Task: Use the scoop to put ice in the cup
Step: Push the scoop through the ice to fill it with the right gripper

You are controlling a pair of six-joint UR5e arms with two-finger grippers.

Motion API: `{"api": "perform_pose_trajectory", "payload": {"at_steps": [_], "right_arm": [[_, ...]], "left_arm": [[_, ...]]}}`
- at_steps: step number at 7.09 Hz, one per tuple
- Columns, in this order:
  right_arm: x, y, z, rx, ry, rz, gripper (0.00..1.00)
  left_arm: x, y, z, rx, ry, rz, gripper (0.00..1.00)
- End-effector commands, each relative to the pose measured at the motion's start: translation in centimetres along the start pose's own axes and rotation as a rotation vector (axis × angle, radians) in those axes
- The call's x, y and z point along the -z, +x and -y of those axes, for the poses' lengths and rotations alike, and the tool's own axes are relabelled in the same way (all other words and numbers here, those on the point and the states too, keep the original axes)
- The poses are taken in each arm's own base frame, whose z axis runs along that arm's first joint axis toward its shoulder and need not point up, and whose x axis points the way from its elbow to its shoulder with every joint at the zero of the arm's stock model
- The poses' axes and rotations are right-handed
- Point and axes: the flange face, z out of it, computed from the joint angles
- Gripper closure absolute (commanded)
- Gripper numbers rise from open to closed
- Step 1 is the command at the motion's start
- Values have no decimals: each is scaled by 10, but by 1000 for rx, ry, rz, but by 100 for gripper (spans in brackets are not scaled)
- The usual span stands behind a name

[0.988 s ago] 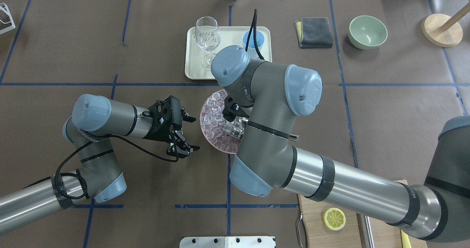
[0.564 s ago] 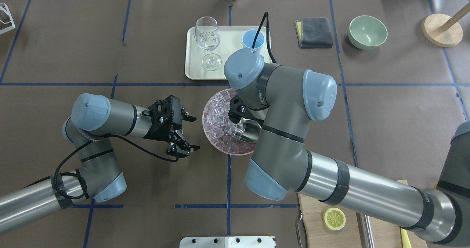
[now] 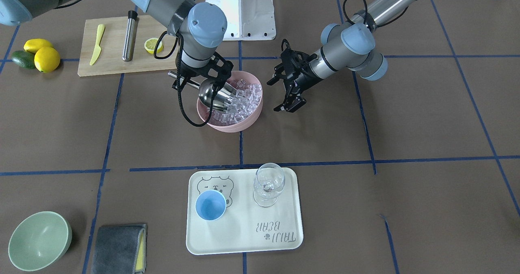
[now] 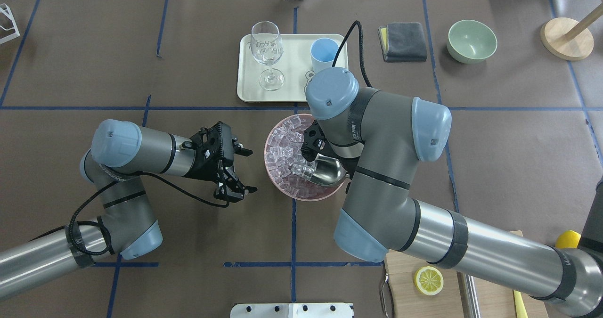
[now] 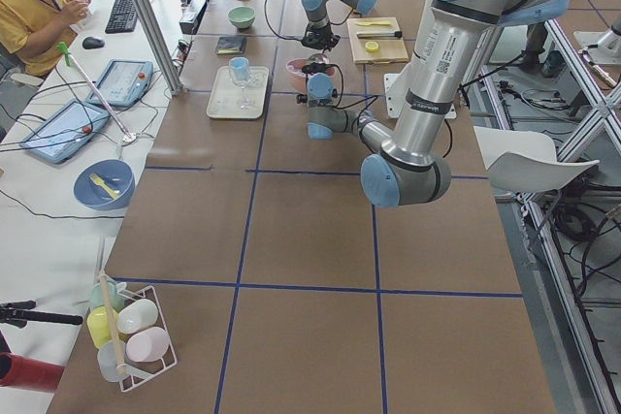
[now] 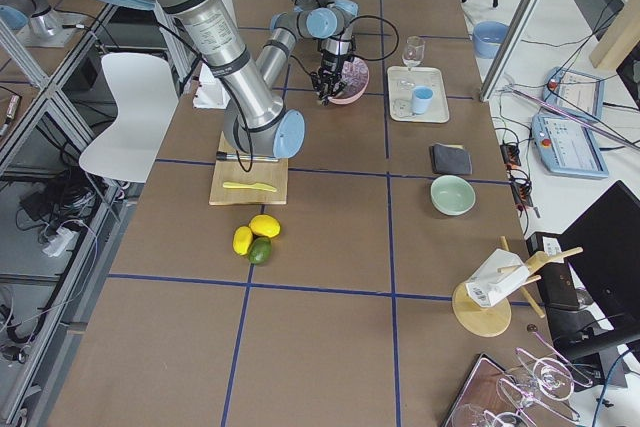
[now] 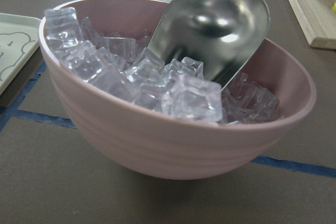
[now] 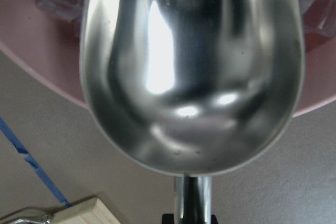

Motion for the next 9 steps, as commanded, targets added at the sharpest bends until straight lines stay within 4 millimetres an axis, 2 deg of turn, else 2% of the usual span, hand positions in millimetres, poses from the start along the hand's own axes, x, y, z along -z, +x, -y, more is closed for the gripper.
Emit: {"api": "perform_pose_trajectory", "payload": {"at_steps": [1,4,6,9], "right_arm": [[7,3,-5,-5,39,27,100],[19,0,-4,-21,109,25,100],[12,1,-7,-36,165,37,100],[31,-14,-43,-58,232,38,100]], "left_arm": [[1,1,1,-1,2,-2,0],[2,0,2,-3,3,-2,0],[4,-1,3,-4,7,1,0],[3,0,3,-3,5,0,0]]}}
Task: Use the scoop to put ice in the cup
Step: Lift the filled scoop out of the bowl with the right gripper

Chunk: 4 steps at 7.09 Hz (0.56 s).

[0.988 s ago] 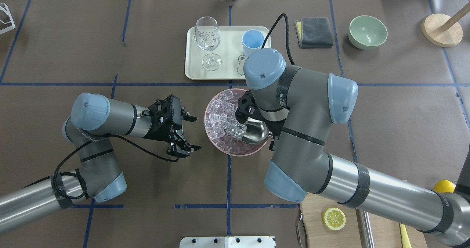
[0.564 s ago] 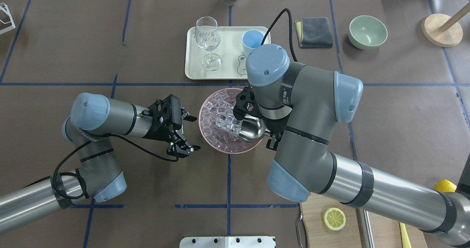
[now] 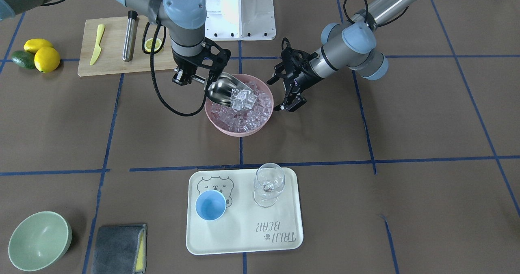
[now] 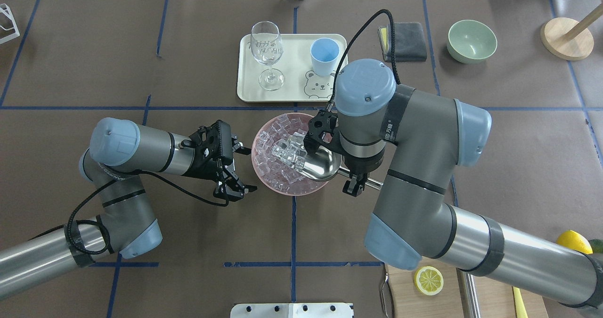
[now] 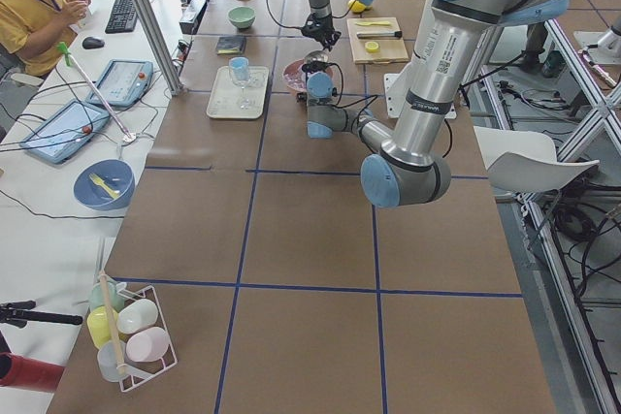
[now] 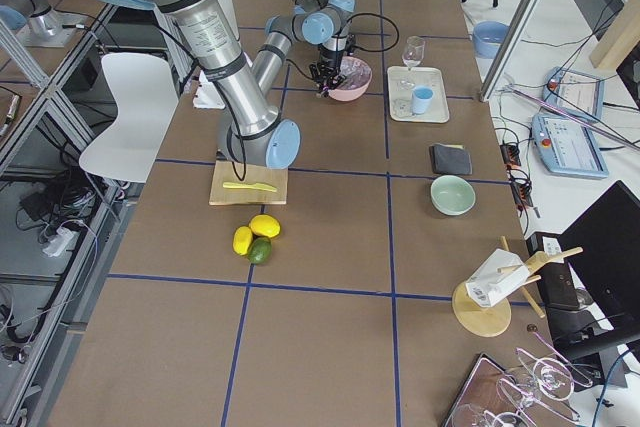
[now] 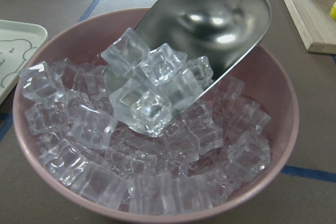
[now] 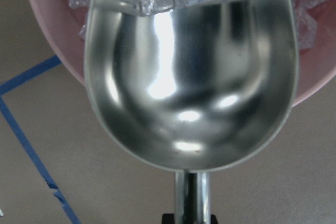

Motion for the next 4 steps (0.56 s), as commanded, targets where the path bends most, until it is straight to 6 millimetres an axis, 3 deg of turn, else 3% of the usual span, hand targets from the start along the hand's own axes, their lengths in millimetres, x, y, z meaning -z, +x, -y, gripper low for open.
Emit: {"api": "perform_pose_trajectory", "payload": {"at_steps": [1,2,4], "right_arm": [[17,-10,-15,-46,42,0,100],[29,-14,-18,-103,68,-1,100],[34,-11,-19,-276,76,-3,100]], "left_arm": [[0,0,0,0,0,0,0],[0,0,0,0,0,0,0],[3,-3,0,0,2,8,0]]}}
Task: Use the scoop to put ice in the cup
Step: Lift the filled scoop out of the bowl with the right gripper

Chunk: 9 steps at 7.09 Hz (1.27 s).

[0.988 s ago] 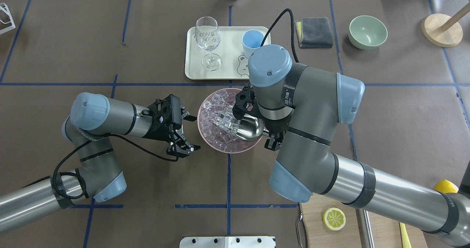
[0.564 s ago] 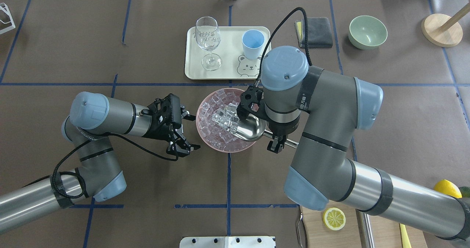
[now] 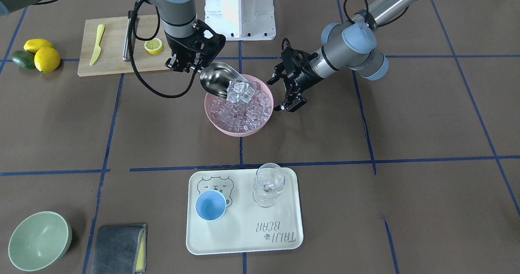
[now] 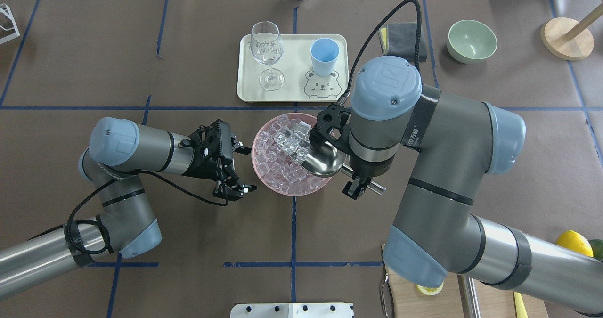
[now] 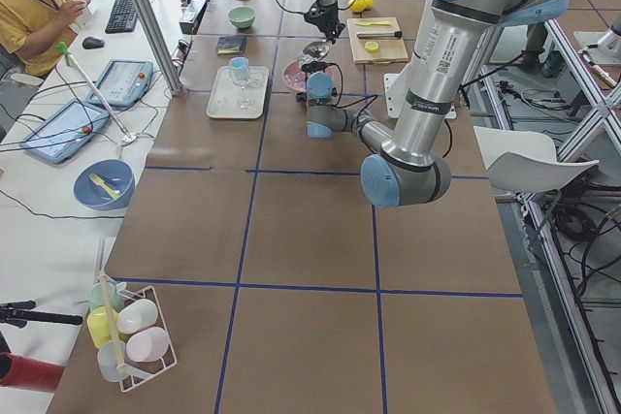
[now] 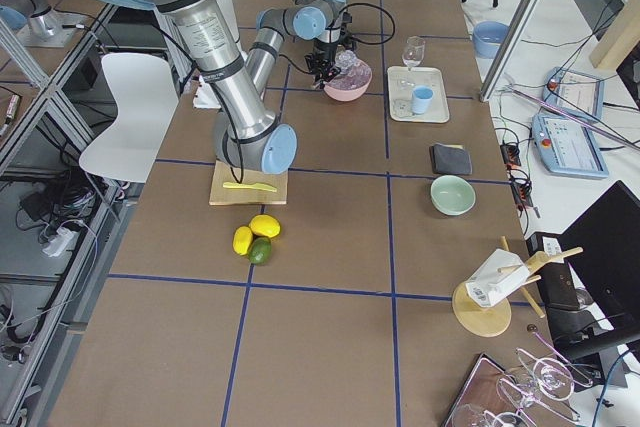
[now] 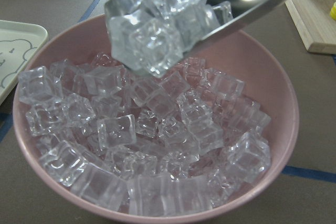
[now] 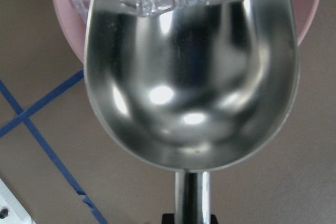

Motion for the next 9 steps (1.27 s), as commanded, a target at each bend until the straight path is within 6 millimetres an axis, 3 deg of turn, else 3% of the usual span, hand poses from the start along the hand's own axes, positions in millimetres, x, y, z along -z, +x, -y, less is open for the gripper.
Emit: {"api": "perform_pose_trajectory", "payload": {"at_steps": [1,3,6,7,8,9], "right_arm": [[2,12,-1,-184,3,-15,100],[14,35,0,-425,29,-29,100],[25,70,5,-600,24,-5,100],[32,97,4,-650,0,44,100],[24,106,18,-660,-27,53,100],[27,123,43,-657,-36,40,100]], "left_arm": [[5,-6,1,0,3,11,0],[15,-12,0,1,4,27,0],[26,-14,-10,8,-3,37,0],[26,-14,-10,8,-3,37,0],[26,-14,-10,8,-4,38,0],[26,-14,-11,9,-5,40,0]]}}
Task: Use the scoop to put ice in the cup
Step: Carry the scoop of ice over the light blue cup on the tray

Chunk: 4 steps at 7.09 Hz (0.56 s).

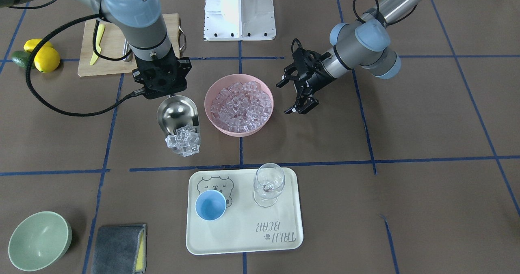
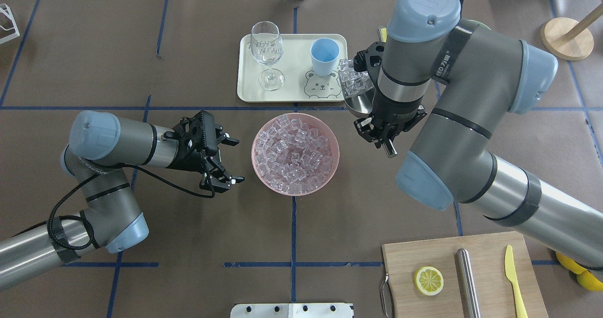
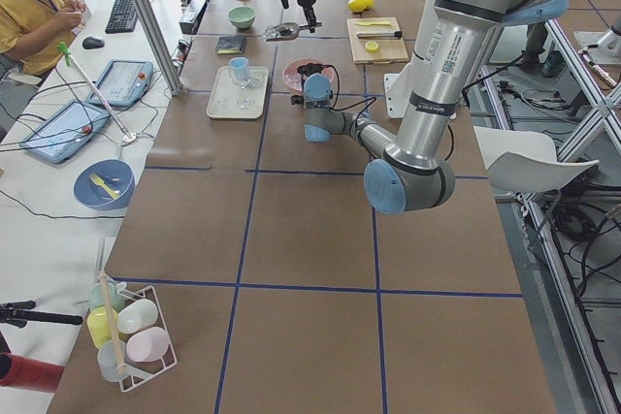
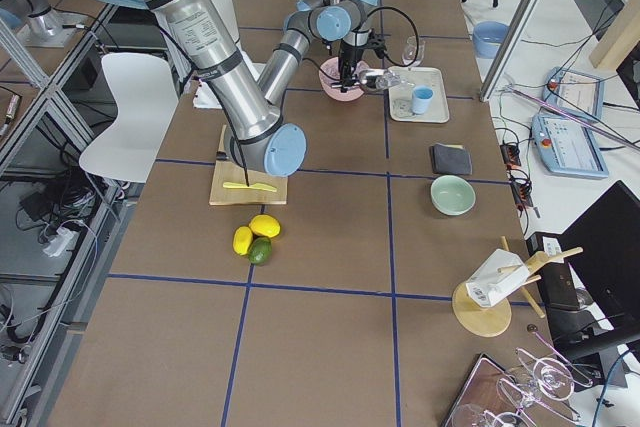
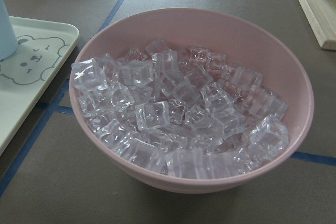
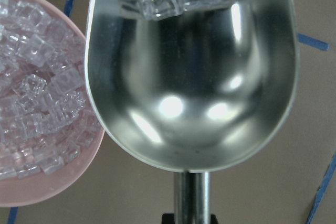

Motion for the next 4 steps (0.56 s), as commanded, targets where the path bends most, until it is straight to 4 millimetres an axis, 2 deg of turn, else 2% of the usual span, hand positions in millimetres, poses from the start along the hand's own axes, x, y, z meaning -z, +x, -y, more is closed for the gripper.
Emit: {"api": "perform_pose_trajectory", "payload": {"at_steps": [1,2,3,4], "right_arm": [[2,0,58,6,-28,-19,100],[-2,2,74,46,-41,-32,100],[-6,5,78,78,-50,-37,100],[-6,0,92,80,-52,-35,100]], "left_arm": [[0,0,1,0,1,2,0],[0,1,-1,0,-1,-1,0],[0,1,-1,0,-1,-1,0],[-2,2,-1,0,-1,-3,0]]}}
